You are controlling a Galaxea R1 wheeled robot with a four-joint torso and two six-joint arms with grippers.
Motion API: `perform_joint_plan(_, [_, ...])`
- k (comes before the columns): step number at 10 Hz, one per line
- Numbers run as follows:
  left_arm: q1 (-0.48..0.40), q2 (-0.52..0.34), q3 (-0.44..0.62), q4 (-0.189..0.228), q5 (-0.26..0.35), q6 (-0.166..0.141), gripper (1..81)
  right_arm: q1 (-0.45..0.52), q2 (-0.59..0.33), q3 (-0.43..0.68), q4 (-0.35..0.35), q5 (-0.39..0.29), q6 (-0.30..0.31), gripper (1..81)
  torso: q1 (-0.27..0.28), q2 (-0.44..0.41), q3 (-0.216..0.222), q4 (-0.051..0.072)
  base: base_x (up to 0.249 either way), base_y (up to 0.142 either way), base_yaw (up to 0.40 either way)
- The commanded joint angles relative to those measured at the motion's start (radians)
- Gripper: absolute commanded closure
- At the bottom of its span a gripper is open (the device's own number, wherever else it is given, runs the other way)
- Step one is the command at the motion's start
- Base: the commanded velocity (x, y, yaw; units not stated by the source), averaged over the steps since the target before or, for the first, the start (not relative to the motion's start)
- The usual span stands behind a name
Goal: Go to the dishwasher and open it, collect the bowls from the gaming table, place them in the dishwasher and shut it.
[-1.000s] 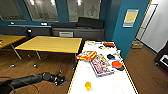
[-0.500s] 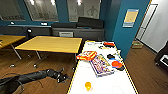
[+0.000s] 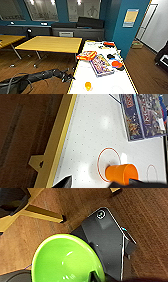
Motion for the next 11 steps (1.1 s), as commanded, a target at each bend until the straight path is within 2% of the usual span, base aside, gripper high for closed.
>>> perform_joint_plan(1, [-0.121, 0.028, 0.004, -0.005, 0.038, -0.003, 1.0, 0.012, -0.043, 0.017, -0.025, -0.047, 0.001, 81.1, 0.000, 0.000, 0.000, 0.000, 0.000, 0.000, 0.000])
perform_joint_plan(3, [-0.101, 0.069, -0.003, -0.002, 0.035, -0.003, 1.0, 0.013, -0.042, 0.020, -0.026, -0.047, 0.001, 81.1, 0.000, 0.000, 0.000, 0.000, 0.000, 0.000, 0.000])
perform_joint_plan(7, [-0.080, 0.152, -0.106, 0.009, 0.035, -0.004, 1.0, 0.013, -0.036, 0.014, -0.028, -0.048, 0.001, 81.1, 0.000, 0.000, 0.000, 0.000, 0.000, 0.000, 0.000])
perform_joint_plan(9, [-0.081, 0.200, -0.197, 0.006, 0.038, -0.029, 1.0, 0.015, -0.036, 0.015, -0.026, -0.054, 0.000, 81.1, 0.000, 0.000, 0.000, 0.000, 0.000, 0.000, 0.000])
perform_joint_plan(11, [-0.093, 0.240, -0.232, 0.008, 0.041, -0.030, 1.0, 0.018, -0.036, 0.019, -0.026, -0.062, 0.001, 81.1, 0.000, 0.000, 0.000, 0.000, 0.000, 0.000, 0.000])
